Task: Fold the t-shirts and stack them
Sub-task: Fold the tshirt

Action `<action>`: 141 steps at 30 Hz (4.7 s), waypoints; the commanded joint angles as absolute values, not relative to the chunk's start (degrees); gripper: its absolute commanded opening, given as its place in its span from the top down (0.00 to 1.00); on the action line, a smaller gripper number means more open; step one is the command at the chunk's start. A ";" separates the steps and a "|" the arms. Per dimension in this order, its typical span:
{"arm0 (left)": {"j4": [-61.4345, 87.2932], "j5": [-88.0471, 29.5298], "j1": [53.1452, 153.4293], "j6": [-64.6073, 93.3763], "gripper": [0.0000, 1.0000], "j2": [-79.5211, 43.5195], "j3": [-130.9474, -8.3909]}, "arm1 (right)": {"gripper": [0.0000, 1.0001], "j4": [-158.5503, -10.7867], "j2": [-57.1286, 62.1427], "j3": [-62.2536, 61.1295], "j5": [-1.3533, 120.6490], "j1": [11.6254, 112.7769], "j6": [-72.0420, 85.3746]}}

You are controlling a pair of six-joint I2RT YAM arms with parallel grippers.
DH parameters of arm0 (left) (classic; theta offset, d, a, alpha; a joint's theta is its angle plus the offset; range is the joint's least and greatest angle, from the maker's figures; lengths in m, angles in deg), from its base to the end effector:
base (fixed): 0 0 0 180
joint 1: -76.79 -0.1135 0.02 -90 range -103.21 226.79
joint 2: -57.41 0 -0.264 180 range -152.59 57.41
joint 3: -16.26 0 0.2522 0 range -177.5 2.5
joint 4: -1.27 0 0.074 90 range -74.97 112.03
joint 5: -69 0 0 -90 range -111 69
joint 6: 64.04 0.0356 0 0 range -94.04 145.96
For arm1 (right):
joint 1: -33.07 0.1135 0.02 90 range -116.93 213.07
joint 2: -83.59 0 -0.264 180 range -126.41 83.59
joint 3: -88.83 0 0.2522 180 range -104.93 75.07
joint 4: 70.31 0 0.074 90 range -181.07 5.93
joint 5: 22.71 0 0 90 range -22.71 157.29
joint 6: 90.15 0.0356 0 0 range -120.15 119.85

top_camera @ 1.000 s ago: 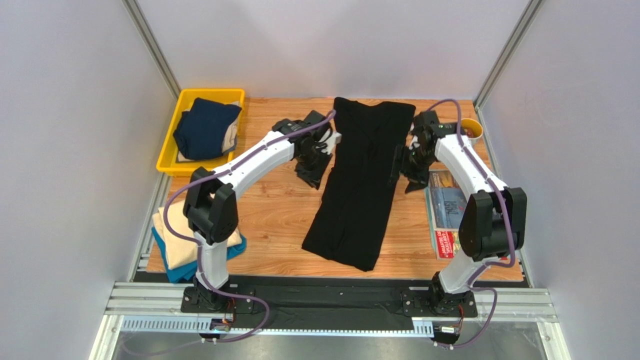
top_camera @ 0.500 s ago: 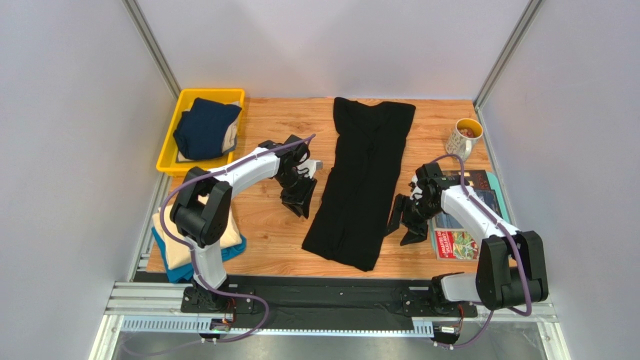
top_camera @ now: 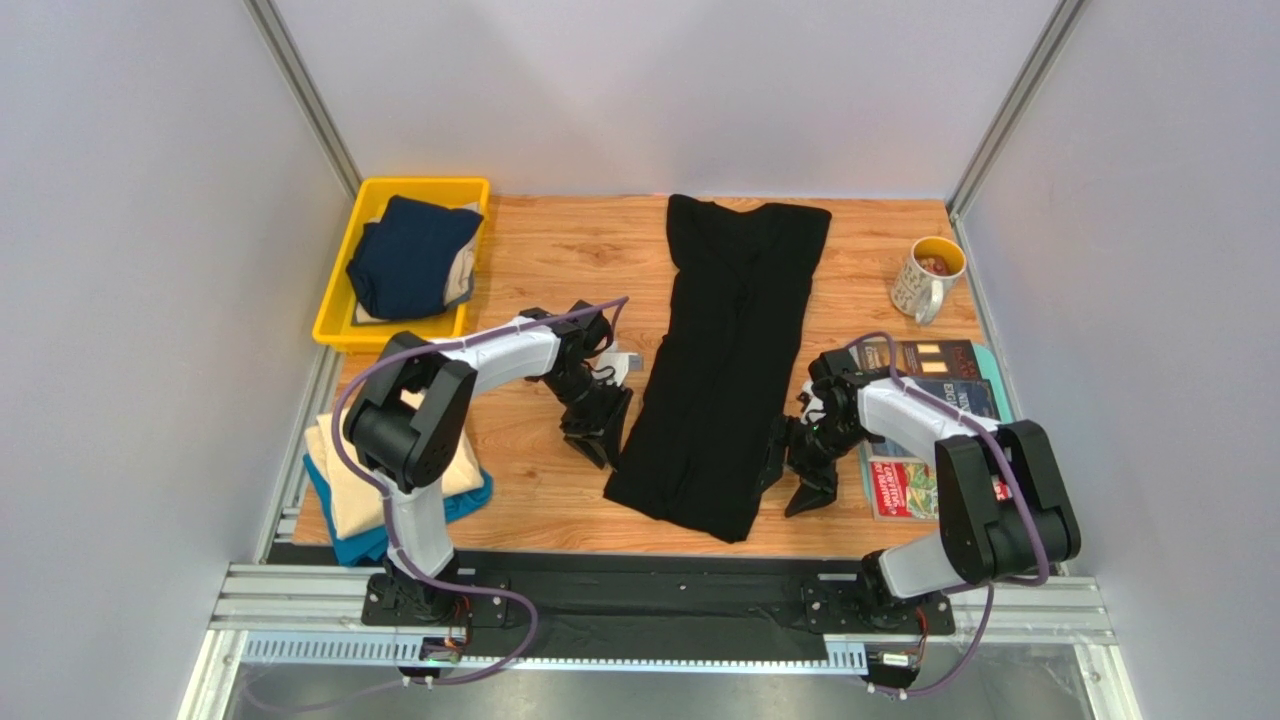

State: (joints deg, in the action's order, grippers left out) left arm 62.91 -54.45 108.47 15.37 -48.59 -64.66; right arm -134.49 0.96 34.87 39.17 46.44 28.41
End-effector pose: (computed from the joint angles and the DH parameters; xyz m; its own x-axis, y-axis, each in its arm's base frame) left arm 0.2681 -0.1885 0.1568 -0.9206 0.3879 0.0449 0.3010 0.7780 -0.5514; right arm 0.1928 0.0631 0.1491 -0.9401 0.2100 0.2687 0.3054 0.8688 0.3897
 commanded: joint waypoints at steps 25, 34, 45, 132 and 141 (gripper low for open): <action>53.97 -59.24 108.52 11.81 0.62 -56.42 -58.15 | 0.48 -117.12 -15.63 36.66 37.58 56.71 34.04; 53.44 -59.76 108.52 11.81 0.66 -56.41 -56.48 | 0.53 -116.33 -19.51 35.17 36.53 59.61 33.95; 54.58 -61.60 108.52 11.90 1.00 -52.38 -55.77 | 1.00 -123.79 -12.40 34.82 39.07 59.79 32.20; 56.43 -27.41 109.04 10.14 1.00 -82.95 -130.92 | 0.93 -142.96 -40.51 -33.12 62.81 42.57 15.94; 55.99 -28.83 108.43 9.70 0.73 -85.59 -131.62 | 0.60 -139.71 -41.48 -33.74 64.21 40.55 18.48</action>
